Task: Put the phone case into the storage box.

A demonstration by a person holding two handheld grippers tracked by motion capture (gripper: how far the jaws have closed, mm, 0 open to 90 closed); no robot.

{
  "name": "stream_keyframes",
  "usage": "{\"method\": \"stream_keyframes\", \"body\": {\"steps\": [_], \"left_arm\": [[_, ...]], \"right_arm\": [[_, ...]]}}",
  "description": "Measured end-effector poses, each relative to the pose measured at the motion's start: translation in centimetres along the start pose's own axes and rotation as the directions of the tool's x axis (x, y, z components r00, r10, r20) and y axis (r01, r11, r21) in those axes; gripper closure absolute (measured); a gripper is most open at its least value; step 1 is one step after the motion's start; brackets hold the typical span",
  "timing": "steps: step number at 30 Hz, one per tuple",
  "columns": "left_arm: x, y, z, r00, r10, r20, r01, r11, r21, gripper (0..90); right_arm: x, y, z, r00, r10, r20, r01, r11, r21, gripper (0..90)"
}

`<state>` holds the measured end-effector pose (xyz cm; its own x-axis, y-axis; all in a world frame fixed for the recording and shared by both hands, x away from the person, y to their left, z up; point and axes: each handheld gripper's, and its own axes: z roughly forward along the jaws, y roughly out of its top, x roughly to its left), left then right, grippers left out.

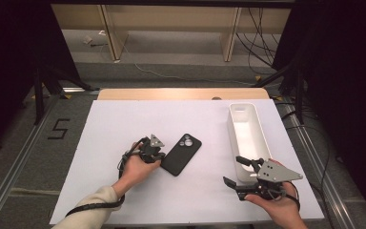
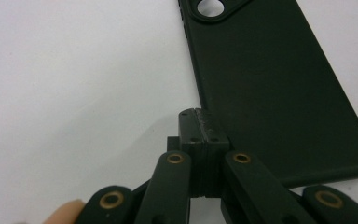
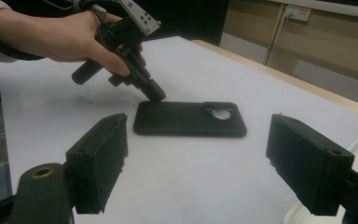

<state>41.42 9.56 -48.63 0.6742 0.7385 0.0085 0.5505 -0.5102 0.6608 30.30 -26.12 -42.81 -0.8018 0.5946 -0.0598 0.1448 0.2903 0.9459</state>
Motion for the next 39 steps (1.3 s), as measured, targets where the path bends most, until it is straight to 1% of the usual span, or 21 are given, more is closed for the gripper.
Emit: {"method": "stream_keyframes", "body": {"steps": [5, 15, 18, 20, 22, 28, 33, 35, 36, 37, 39], "left_arm": [[0.1, 0.0, 0.0, 1.0000, 0.003, 0.003, -0.003, 1.0000, -0.001, 89.8], [0.2, 0.0, -0.1, 0.9999, -0.010, 0.010, 0.010, 1.0000, -0.001, 89.7], [0.2, 0.1, -0.3, 0.9999, -0.016, 0.007, 0.016, 0.9998, -0.009, 89.0], [0.3, 0.2, -0.5, 0.9999, -0.012, 0.006, 0.012, 0.9998, -0.017, 88.3], [0.4, 0.2, -0.7, 0.9998, -0.021, 0.004, 0.021, 0.9994, -0.028, 87.5], [0.6, 0.3, -1.2, 0.9995, -0.030, -0.002, 0.030, 0.9983, -0.049, 83.7], [0.6, 0.5, -1.5, 0.9989, -0.046, 0.008, 0.047, 0.9965, -0.069, 76.1], [0.6, 0.6, -1.6, 0.9983, -0.056, 0.019, 0.057, 0.9950, -0.082, 69.7], [0.5, 0.6, -1.6, 0.9982, -0.054, 0.027, 0.056, 0.9945, -0.088, 66.2], [0.5, 0.7, -1.7, 0.9985, -0.048, 0.026, 0.050, 0.9944, -0.093, 63.4], [0.5, 0.8, -1.8, 0.9983, -0.054, 0.020, 0.056, 0.9928, -0.106, 56.8]], "right_arm": [[0.0, 0.0, 0.0, 1.0000, 0.000, 0.000, 0.000, 1.000, 0.000, 21.8], [-0.1, 0.0, 0.0, 1.0000, 0.000, 0.000, 0.000, 1.000, 0.005, 21.7], [-0.1, 0.0, 0.0, 1.0000, 0.000, 0.000, 0.000, 1.000, 0.003, 21.7], [-0.1, 0.0, 0.0, 1.0000, 0.000, 0.000, 0.000, 1.000, 0.003, 21.7], [-0.1, 0.0, 0.0, 1.0000, 0.001, 0.001, -0.001, 1.000, 0.002, 21.7], [-0.1, 0.0, 0.0, 1.0000, 0.001, 0.001, -0.001, 1.000, 0.001, 21.7], [-0.1, 0.0, 0.0, 1.0000, 0.002, 0.001, -0.002, 1.000, 0.003, 21.7], [-0.1, 0.0, 0.0, 1.0000, 0.002, 0.002, -0.002, 1.000, 0.001, 21.7], [-0.1, 0.0, 0.0, 1.0000, 0.001, 0.002, -0.001, 1.000, 0.001, 21.6], [-0.1, 0.0, 0.0, 1.0000, 0.001, 0.002, -0.001, 1.000, 0.001, 21.6], [-0.1, 0.0, -0.1, 1.0000, 0.002, 0.001, -0.002, 1.000, 0.002, 21.6]]}}
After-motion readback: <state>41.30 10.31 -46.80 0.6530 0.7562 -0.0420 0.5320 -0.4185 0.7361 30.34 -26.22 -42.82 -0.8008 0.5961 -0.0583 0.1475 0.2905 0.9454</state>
